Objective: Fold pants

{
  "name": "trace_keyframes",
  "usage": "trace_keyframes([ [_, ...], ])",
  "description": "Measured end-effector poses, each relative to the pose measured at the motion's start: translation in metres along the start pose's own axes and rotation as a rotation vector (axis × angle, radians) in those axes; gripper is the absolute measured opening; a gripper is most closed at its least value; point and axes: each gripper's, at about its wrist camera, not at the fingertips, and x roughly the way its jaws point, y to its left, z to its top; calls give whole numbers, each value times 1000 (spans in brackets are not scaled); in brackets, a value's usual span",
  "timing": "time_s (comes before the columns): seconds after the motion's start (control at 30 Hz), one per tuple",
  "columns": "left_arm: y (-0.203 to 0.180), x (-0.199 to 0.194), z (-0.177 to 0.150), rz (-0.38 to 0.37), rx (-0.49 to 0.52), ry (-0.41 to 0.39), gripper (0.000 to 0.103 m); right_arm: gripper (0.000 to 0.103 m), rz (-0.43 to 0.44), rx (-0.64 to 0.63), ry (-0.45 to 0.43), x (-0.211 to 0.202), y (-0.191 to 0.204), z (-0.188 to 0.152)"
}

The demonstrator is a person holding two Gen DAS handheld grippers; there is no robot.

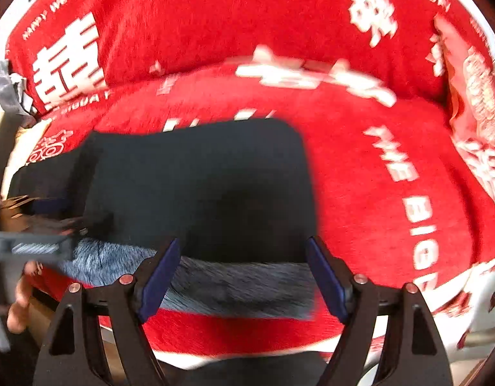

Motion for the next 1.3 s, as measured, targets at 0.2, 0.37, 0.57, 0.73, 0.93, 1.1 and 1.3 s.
trace_keyframes([
  [0.2,56,-32,-14,122,-50,-88,103,102,-24,-159,-15,17,76,-2],
  [0.37,133,-27,-27,251,-191,-52,103,102,-67,-104,-52,27,105,7],
  [0.57,198,-47,-58,280,-348,-102,103,102,76,-136,-75,16,140,10],
  [0.73,223,-39,-70,318,-376,-98,103,102,-15,-278,-192,7,193,24],
  [0.93,222,-40,-76,313,-347,-122,103,102,28,-370,-21,57,233,30],
  [1.1,226,-40,-79,299,-328,-137,103,102,15,-462,-43,51,235,-21],
  [1.3,232,-41,-85,288,-304,-160,103,103,43,-545,72,34,240,-50],
])
